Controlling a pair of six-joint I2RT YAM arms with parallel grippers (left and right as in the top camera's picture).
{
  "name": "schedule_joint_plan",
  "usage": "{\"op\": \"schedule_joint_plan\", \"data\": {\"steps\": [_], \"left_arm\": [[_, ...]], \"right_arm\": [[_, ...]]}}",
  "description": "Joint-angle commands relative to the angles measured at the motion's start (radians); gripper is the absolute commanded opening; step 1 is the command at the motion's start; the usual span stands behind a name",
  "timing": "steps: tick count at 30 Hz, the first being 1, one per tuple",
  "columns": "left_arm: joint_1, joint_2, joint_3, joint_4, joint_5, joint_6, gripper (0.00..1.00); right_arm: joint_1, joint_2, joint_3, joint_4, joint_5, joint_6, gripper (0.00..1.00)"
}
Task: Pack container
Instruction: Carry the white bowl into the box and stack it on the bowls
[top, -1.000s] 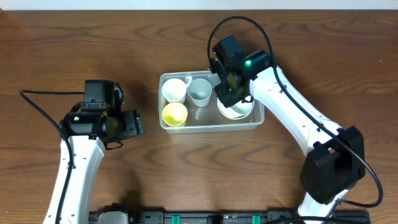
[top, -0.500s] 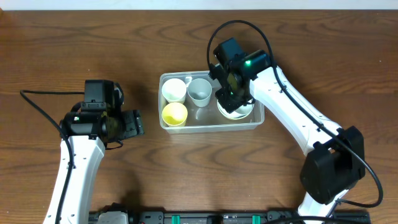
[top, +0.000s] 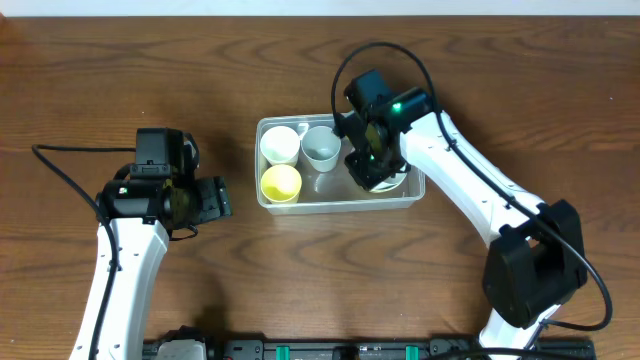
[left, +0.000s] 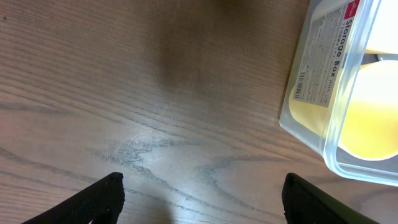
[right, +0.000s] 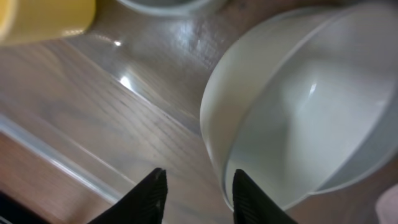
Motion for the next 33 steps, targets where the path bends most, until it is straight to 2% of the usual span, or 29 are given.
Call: {"op": "schedule_joint_plan", "data": {"steps": [1,3,13,24,26,28,31,33], "left_arm": [[0.006,-0.002,-0.002,-0.005,0.01,-0.009,0.81],[0.006,-0.002,-0.002,-0.005,0.01,-0.009,0.81],[0.006,-0.002,-0.002,-0.005,0.01,-0.009,0.81],[0.006,-0.002,-0.002,-0.005,0.01,-0.009,0.81],[0.006,-0.002,-0.002,-0.005,0.01,-0.009,0.82],[0.006,-0.002,-0.002,-0.005,0.01,-0.009,0.81],[0.006,-0.002,-0.002,-0.005,0.01,-0.009,0.82],[0.006,-0.002,-0.002,-0.005,0.01,-0.009,0.81]], "right_arm": [[0.009,0.005,-0.036,0.024,-0.014,-0.011,0.29],[0.009,0.005,-0.039,0.034,-0.014,-0.011,0.21],[0.009,0.004,-0.038,0.057,0.077,-0.01,0.02],[0.009,0.004,-0.038,0.061,0.19,0.013,0.02],[0.008,0.004,-0.038,0.06,0.192,0.013,0.06],[0.008,0.004,-0.038,0.059,0.192,0.012,0.26],[0.008,0.004,-0.038,0.059,0.192,0.012,0.62],[0.008,0.004,-0.038,0.06,0.192,0.012,0.64]]}}
